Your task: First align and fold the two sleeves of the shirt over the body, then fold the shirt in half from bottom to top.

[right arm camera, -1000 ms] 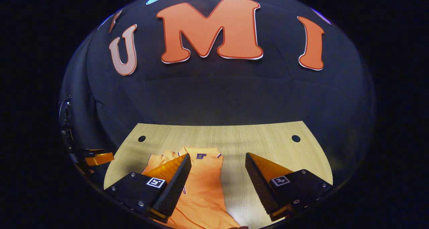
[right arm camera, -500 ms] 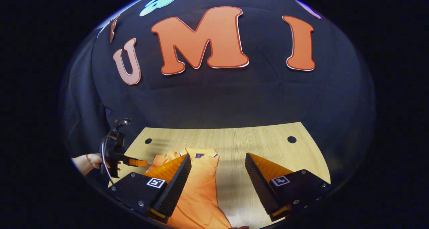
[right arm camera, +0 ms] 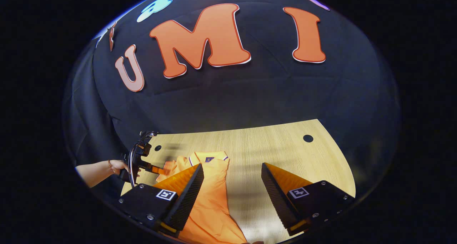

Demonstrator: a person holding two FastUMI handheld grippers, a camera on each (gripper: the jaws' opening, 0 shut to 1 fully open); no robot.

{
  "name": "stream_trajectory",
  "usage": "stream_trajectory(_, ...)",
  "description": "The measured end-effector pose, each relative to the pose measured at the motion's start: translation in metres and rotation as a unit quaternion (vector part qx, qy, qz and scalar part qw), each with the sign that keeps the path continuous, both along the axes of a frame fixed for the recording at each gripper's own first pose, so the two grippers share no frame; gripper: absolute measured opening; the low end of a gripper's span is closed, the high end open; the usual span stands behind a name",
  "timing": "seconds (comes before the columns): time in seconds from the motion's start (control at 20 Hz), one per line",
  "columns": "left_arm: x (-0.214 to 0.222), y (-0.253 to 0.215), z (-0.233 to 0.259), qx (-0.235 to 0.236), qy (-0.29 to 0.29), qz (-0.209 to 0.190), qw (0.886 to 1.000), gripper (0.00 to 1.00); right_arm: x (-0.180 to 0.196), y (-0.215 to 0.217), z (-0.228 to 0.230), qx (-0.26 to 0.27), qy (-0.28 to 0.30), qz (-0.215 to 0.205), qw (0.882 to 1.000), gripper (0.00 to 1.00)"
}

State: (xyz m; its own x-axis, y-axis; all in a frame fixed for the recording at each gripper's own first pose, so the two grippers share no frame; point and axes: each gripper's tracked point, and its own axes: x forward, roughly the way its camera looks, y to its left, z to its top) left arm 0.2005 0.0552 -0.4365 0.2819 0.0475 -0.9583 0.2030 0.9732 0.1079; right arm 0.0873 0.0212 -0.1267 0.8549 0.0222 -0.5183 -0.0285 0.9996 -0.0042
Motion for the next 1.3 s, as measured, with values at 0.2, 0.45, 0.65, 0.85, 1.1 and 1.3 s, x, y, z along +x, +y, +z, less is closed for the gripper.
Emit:
stream_trajectory(0.2, -0.006, -0.009, -0.005, -0.015, 0.022, 0.011, 1.0, 0.78, -0.003, -0.003, -0.003, 0.012, 0.005, -0.004, 1.0, 0.99)
stream_trajectory(0.45, -0.012, -0.014, -0.012, -0.017, 0.028, 0.019, 0.999, 0.42, -0.006, -0.004, 0.002, 0.025, 0.001, -0.005, 1.0, 0.99)
stream_trajectory(0.65, -0.019, -0.017, -0.003, -0.021, 0.031, 0.034, 0.999, 0.08, -0.01, -0.007, 0.004, 0.025, -0.001, -0.007, 1.0, 0.99)
stream_trajectory(0.85, -0.012, -0.021, 0.014, -0.018, -0.001, 0.021, 1.0, 0.04, -0.012, -0.009, 0.011, 0.025, -0.01, -0.009, 1.0, 0.99)
stream_trajectory(1.1, -0.012, -0.035, 0.061, -0.009, -0.045, -0.023, 0.999, 0.04, -0.015, -0.013, 0.023, 0.01, -0.033, -0.012, 0.999, 0.99)
stream_trajectory(1.3, -0.017, -0.061, 0.085, -0.004, -0.066, -0.058, 0.996, 0.04, -0.018, -0.013, 0.033, -0.005, -0.051, -0.007, 0.999, 0.99)
